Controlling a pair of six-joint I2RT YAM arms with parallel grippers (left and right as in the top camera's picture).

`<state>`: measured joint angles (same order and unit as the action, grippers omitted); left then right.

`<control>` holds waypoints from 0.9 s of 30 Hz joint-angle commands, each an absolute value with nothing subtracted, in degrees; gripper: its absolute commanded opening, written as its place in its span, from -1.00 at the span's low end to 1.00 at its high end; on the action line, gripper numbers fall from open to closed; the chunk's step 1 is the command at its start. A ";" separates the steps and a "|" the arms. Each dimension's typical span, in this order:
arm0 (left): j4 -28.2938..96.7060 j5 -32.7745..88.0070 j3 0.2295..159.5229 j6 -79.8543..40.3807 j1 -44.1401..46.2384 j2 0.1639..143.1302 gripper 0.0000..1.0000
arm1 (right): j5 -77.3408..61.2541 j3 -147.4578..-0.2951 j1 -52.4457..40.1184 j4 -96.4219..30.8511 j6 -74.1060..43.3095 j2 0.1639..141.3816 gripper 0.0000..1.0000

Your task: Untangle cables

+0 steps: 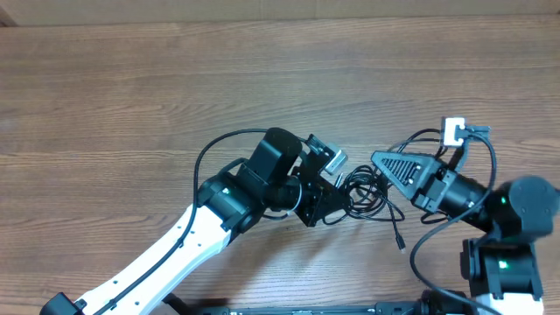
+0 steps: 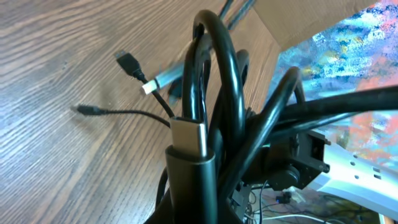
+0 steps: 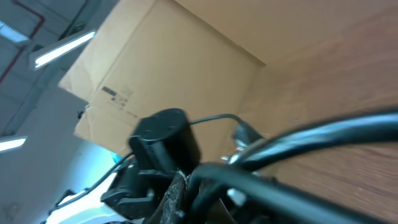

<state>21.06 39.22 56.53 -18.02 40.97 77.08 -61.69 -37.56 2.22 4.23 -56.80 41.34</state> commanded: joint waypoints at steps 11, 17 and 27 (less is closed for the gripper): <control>22.11 40.51 57.12 -17.76 35.75 76.25 -0.91 | -62.74 -38.65 2.33 2.02 -51.48 49.91 -0.92; 22.50 40.53 57.12 -17.76 34.54 75.40 -0.92 | -62.94 -38.65 2.33 2.00 -50.46 50.37 -0.92; 22.65 40.51 57.12 -17.19 33.74 69.47 -0.91 | -62.85 -38.65 2.33 1.58 -47.44 50.39 -0.92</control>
<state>23.18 38.98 56.53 -18.00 34.22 73.43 -62.22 -37.56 2.22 1.63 -49.28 50.48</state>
